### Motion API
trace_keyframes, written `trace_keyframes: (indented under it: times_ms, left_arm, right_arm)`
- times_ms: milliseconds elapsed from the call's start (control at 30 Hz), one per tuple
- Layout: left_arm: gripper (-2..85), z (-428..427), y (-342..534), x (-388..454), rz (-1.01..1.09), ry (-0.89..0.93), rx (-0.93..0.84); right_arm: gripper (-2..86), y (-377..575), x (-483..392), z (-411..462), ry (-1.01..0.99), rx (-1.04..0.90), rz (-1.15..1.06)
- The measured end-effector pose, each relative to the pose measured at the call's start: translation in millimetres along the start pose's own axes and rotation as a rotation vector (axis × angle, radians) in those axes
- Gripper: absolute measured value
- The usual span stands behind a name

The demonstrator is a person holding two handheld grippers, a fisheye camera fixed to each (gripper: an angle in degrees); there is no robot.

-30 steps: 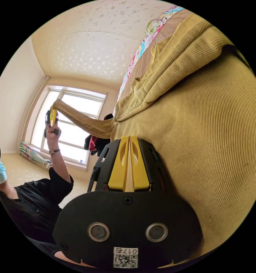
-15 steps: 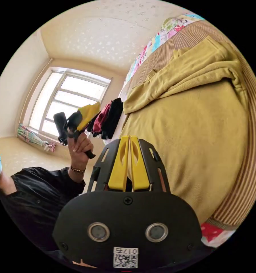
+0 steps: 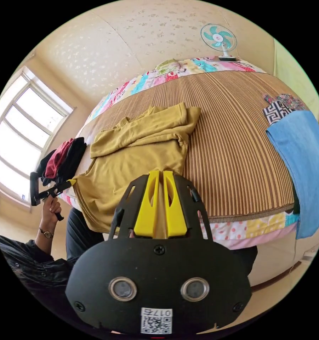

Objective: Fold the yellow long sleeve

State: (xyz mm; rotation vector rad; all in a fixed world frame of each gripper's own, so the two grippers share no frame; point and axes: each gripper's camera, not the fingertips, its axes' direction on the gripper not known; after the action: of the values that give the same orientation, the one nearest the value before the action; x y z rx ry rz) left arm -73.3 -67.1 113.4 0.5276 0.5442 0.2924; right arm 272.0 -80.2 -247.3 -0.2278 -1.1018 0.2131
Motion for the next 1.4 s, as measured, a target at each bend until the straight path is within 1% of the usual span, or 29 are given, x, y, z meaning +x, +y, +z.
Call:
trace_keyframes:
  times_ms: [67,100,167,233,333,400,467,500,567,600,633,700,767,800,867,933,967,1033,1067,1133,1200,1267,1300,1367,1400]
  left_arm:
    - [1.5,-21.8,-41.0,-3.9,0.015,0.039,0.074]
    - [2.5,-31.3,-71.4,-9.4,0.020,0.055,0.093]
    - [5.2,-33.2,-112.9,-23.5,0.022,0.054,0.061]
    - [10.1,-31.9,-136.1,-53.2,-0.042,0.051,0.012]
    - [12.5,-33.3,-111.4,-79.3,-0.044,0.112,0.005]
    - [12.6,-27.0,-84.1,-91.1,-0.039,0.097,0.004]
    - [12.6,-14.8,-60.4,-102.7,-0.053,0.109,-0.005]
    - [12.5,-4.3,-49.3,-111.0,-0.082,0.158,-0.031]
    - [12.2,10.8,-37.1,-120.5,-0.137,0.261,-0.081]
    - [10.8,17.4,-29.8,-122.7,-0.153,0.337,-0.104]
    - [8.8,17.3,-22.7,-123.1,-0.149,0.415,-0.107]
    - [5.7,-0.6,-11.3,-127.7,-0.149,0.508,-0.062]
    - [4.7,-34.6,-0.6,-130.7,-0.122,0.575,-0.003]
    - [3.9,-64.6,6.5,-129.0,-0.087,0.603,0.037]
    - [3.6,-113.0,15.5,-118.6,-0.002,0.651,0.070]
    - [3.4,-182.2,31.5,-93.7,0.141,0.714,0.111]
    - [3.4,-197.8,36.1,-87.2,0.172,0.728,0.113]
    - [3.3,-250.0,56.0,-67.4,0.239,0.742,0.115]
    - [3.3,-259.7,60.4,-64.6,0.231,0.726,0.113]
    - [3.2,-280.2,69.2,-57.3,0.194,0.632,0.074]
    - [3.1,-284.1,64.3,-56.4,0.151,0.598,0.071]
    - [3.2,-281.9,43.1,-56.0,0.135,0.594,0.082]
    - [3.3,-276.3,19.1,-56.6,0.137,0.584,0.090]
    - [3.6,-254.1,-35.8,-65.2,0.103,0.593,0.071]
    - [3.8,-230.0,-81.7,-76.9,0.059,0.613,0.051]
  right_arm:
    - [3.7,-53.2,-3.6,-6.7,0.028,0.071,-0.008]
    - [3.9,-68.1,-3.1,-4.8,0.038,0.063,-0.010]
    - [5.2,-116.5,6.9,3.7,0.021,0.000,0.015]
    - [7.1,-128.9,17.0,-2.9,-0.023,0.001,0.054]
    - [10.2,-107.6,34.5,-22.3,-0.058,0.038,0.105]
    - [11.3,-80.9,46.7,-20.5,-0.076,0.016,0.112]
    - [12.4,-43.4,66.4,-5.7,-0.169,-0.036,0.171]
    - [12.6,-35.1,70.5,-1.1,-0.213,-0.047,0.189]
    - [11.5,-8.3,76.9,19.9,-0.374,-0.128,0.239]
    - [9.6,-2.7,75.8,22.9,-0.386,-0.143,0.240]
    - [5.7,7.9,72.6,22.2,-0.403,-0.162,0.236]
    - [4.4,20.5,73.1,1.4,-0.475,-0.115,0.243]
    - [3.5,34.2,79.8,-53.6,-0.664,0.022,0.242]
    - [3.3,36.5,80.6,-69.0,-0.705,0.050,0.235]
    - [2.8,40.4,70.9,-132.9,-0.825,0.097,0.134]
    - [2.6,42.2,51.5,-179.4,-0.877,0.076,0.014]
    - [2.5,45.5,36.2,-208.4,-0.899,0.051,-0.059]
    - [2.3,53.9,17.0,-245.3,-0.900,0.028,-0.120]
    - [2.3,59.7,6.5,-262.6,-0.837,0.003,-0.120]
    - [2.3,65.8,-6.3,-279.0,-0.791,-0.020,-0.128]
    - [2.4,65.3,-9.6,-284.9,-0.766,-0.006,-0.094]
    - [2.7,43.2,-3.0,-276.4,-0.729,0.005,-0.037]
    - [2.9,33.2,-0.2,-271.8,-0.717,0.004,-0.026]
    - [3.6,-23.9,19.0,-240.9,-0.696,0.015,0.072]
    - [3.9,-42.3,23.6,-229.8,-0.688,0.017,0.084]
